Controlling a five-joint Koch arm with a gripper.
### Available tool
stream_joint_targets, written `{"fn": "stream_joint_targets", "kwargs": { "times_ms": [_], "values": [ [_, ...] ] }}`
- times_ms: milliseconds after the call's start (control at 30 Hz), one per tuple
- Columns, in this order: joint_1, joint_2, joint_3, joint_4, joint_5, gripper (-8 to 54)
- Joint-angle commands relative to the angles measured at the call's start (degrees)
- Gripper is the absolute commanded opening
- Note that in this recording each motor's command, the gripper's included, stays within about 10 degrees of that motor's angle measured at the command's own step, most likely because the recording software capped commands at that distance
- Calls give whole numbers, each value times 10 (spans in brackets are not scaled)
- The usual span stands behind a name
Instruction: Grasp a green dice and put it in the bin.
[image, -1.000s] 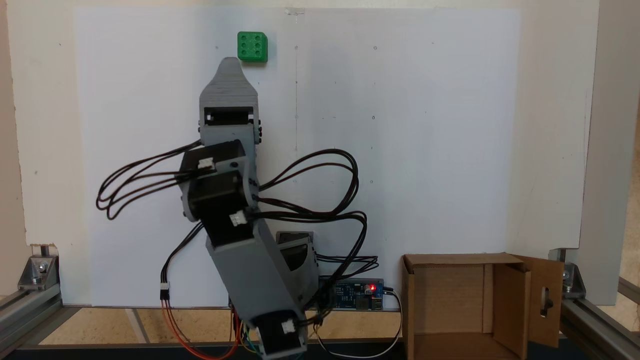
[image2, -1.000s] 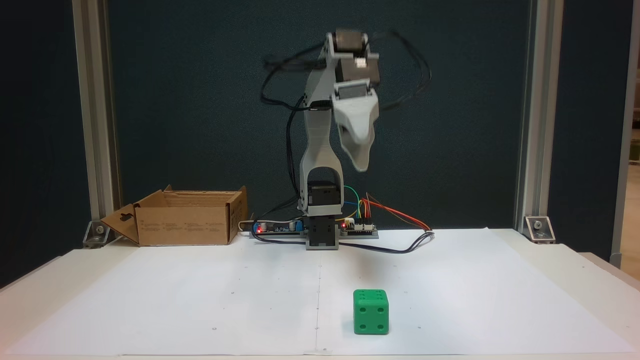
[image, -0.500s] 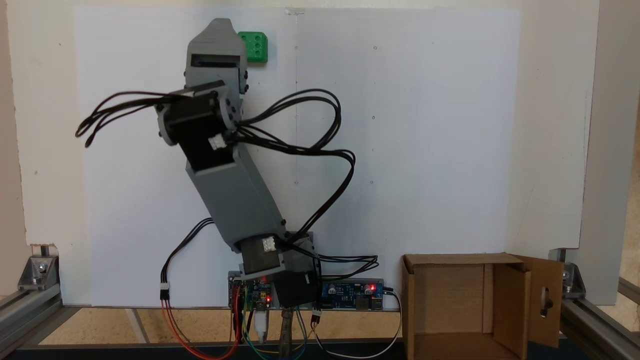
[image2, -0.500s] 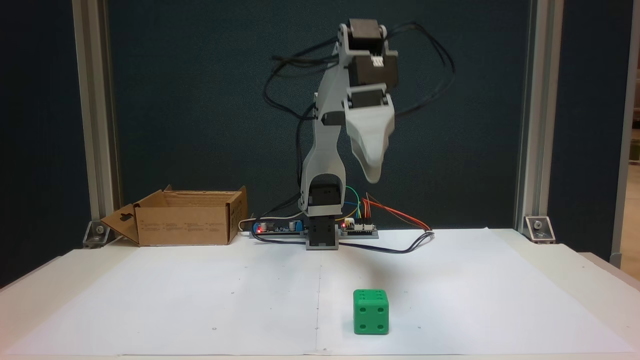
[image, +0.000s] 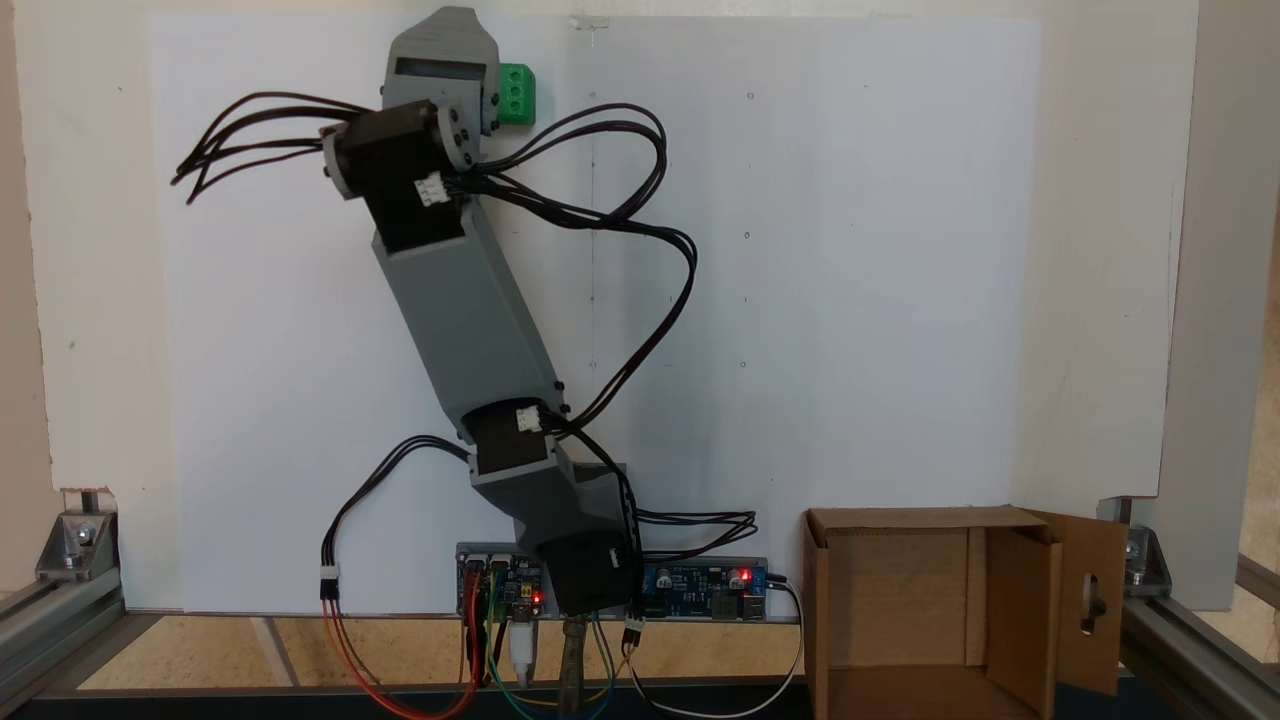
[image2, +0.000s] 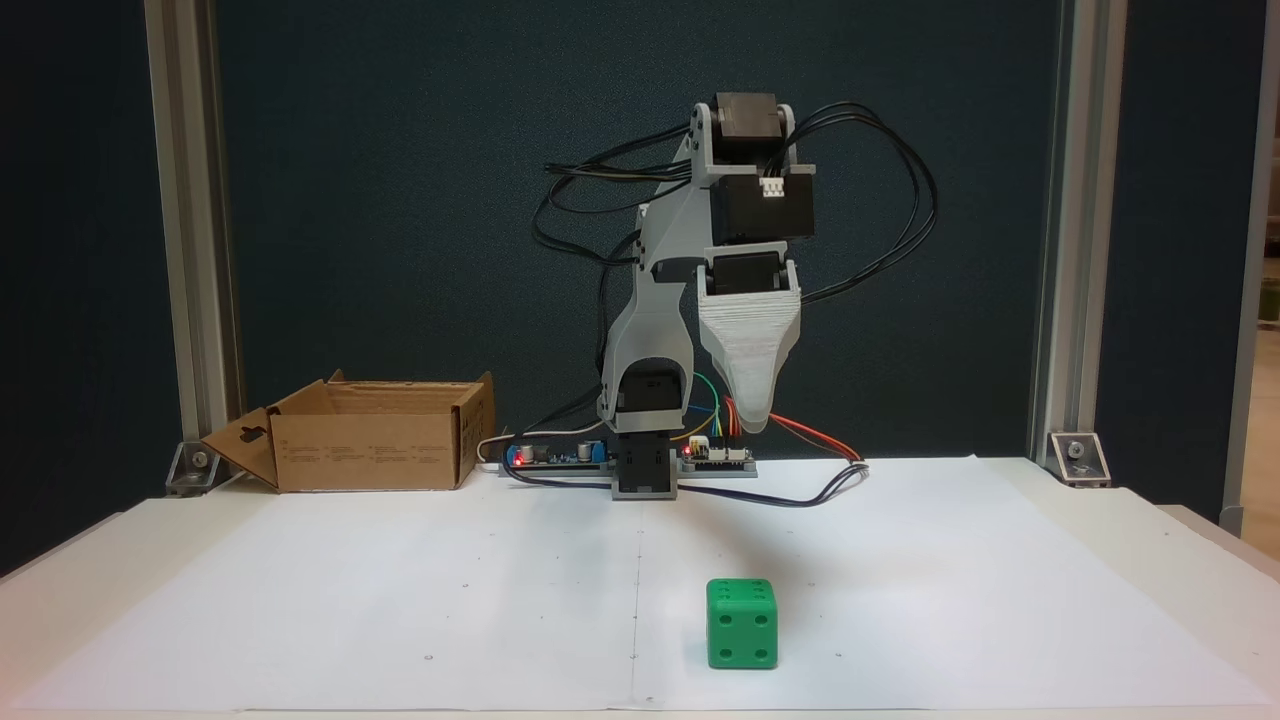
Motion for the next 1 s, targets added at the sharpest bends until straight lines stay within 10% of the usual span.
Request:
{"fn": "stream_joint_targets", "kwargs": {
  "times_ms": [0,967],
  "values": [
    [0,-1,-33,100,29,442],
    [11,-123,-33,95,29,441]
  ]
}}
